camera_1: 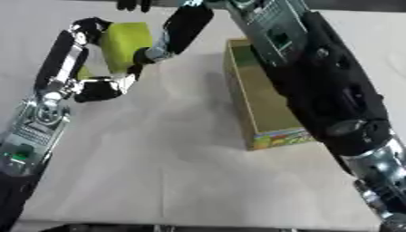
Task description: Pick up the objects with one hand, pass them to the other hand, and then place them into the box on the other side of the table.
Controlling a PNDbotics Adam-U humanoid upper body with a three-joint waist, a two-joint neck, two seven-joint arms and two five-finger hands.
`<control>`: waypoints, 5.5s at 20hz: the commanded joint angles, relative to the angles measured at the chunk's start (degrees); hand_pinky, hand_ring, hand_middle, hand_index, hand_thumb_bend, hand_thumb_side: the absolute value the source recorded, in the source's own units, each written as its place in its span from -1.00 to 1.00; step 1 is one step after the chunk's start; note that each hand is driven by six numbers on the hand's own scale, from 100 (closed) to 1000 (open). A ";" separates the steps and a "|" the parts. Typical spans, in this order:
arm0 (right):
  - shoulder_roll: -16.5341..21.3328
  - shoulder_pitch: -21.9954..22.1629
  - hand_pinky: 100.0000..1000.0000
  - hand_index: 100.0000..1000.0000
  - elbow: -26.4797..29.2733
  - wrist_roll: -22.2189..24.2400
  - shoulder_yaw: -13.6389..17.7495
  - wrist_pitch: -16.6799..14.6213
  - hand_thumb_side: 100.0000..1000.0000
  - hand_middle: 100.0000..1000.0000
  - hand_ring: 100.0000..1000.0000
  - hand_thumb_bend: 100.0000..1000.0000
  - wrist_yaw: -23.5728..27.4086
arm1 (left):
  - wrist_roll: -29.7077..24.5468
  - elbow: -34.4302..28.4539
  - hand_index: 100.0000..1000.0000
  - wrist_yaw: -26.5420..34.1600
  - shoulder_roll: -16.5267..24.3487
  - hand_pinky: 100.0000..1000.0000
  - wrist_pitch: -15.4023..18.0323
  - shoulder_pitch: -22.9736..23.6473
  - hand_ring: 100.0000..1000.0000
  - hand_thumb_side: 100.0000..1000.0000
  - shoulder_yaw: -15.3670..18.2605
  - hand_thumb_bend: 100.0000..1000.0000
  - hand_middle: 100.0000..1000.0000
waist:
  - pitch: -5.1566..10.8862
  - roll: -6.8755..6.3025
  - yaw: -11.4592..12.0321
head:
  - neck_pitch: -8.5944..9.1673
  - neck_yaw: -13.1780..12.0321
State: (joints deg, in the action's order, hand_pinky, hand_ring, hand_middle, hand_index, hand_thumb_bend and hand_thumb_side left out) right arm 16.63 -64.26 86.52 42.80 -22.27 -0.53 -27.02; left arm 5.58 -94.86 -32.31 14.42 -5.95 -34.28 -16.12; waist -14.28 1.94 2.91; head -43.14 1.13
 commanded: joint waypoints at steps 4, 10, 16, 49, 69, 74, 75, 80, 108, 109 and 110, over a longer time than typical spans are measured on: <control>0.64 -0.53 0.69 0.58 1.25 -0.09 0.22 -0.27 -0.46 0.47 0.51 -0.08 -0.70 | 0.44 -1.60 -0.18 1.81 -0.50 0.27 -0.99 -1.15 0.05 -0.95 0.80 -1.00 -0.21 | 0.81 0.05 0.20 | 0.79 -0.06; 0.61 -0.17 0.69 0.58 1.17 -0.24 0.09 -0.36 -0.44 0.47 0.51 -0.07 -1.15 | 0.87 -1.73 -0.18 2.81 -0.81 0.26 -1.06 -1.36 0.05 -0.88 0.86 -1.00 -0.22 | 0.77 0.11 0.41 | 1.11 0.07; 0.41 -0.05 0.69 0.58 0.91 -0.94 -0.05 -0.60 -0.44 0.47 0.51 -0.06 -2.11 | 0.80 -1.94 -0.18 3.47 -1.11 0.26 -0.94 -1.49 0.04 -0.85 0.69 -1.00 -0.22 | 0.64 0.08 0.58 | 1.27 0.17; 0.46 -0.18 0.70 0.64 0.37 -3.73 0.36 -0.47 -0.44 0.52 0.53 -0.06 -4.16 | -0.57 -3.49 -0.19 3.72 -1.33 0.28 0.07 -1.62 0.04 -0.86 0.30 -1.00 -0.22 | 0.15 0.01 0.62 | 1.59 0.33; 0.27 -0.03 0.68 0.49 -0.28 -3.97 -0.01 -0.23 -0.51 0.37 0.50 -0.09 -3.21 | -1.88 -4.04 -0.18 4.24 -1.49 0.28 0.27 -1.51 0.04 -0.84 -0.04 -1.00 -0.22 | -0.14 -0.09 0.63 | 4.96 1.18; 0.34 -0.02 0.67 0.36 -0.15 -4.45 -0.07 0.48 -0.61 0.23 0.45 -0.12 -2.20 | -1.87 -3.87 -0.18 4.11 -1.55 0.28 0.25 -1.54 0.05 -0.83 0.01 -1.00 -0.22 | -0.11 -0.05 0.67 | 4.28 1.24; 0.36 -0.01 0.67 0.34 -0.12 -4.52 -0.11 0.64 -0.62 0.22 0.44 -0.12 -1.95 | -1.89 -3.82 -0.18 4.10 -1.57 0.28 0.21 -1.53 0.05 -0.83 0.01 -1.00 -0.22 | -0.11 -0.05 0.68 | 4.14 1.26; 0.49 -0.02 0.66 0.31 0.15 -4.61 -0.22 1.29 -0.70 0.17 0.42 -0.15 -0.89 | -1.91 -3.57 -0.17 4.02 -1.60 0.28 0.04 -1.44 0.05 -0.82 0.02 -1.00 -0.21 | -0.07 -0.02 0.70 | 3.54 1.30; 0.78 0.20 0.60 0.16 -0.08 -4.92 -0.20 2.98 -1.00 0.03 0.28 -0.54 0.90 | -2.21 -3.61 0.24 3.20 -1.69 0.41 1.02 -1.02 0.26 -0.60 0.10 -0.68 0.03 | -0.20 -0.13 0.60 | 3.10 1.62; 0.79 0.22 0.60 0.16 -0.09 -4.98 -0.19 3.04 -1.00 0.03 0.27 -0.54 0.89 | -2.36 -3.62 0.25 3.08 -1.69 0.42 1.12 -1.00 0.27 -0.59 0.12 -0.64 0.04 | -0.21 -0.14 0.59 | 3.12 1.63; 0.81 0.24 0.60 0.16 -0.12 -5.00 -0.20 3.08 -1.00 0.03 0.27 -0.54 0.88 | -2.50 -3.64 0.26 2.96 -1.68 0.42 1.23 -0.99 0.28 -0.58 0.13 -0.61 0.05 | -0.21 -0.14 0.59 | 3.13 1.66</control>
State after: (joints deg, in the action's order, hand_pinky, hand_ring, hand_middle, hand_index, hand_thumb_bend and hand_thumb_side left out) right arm 16.47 -63.02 85.82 37.95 -22.94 2.41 -26.34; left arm 3.28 -97.68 -29.23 12.63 -4.98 -34.73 -16.42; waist -14.50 1.94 3.56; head -39.76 2.65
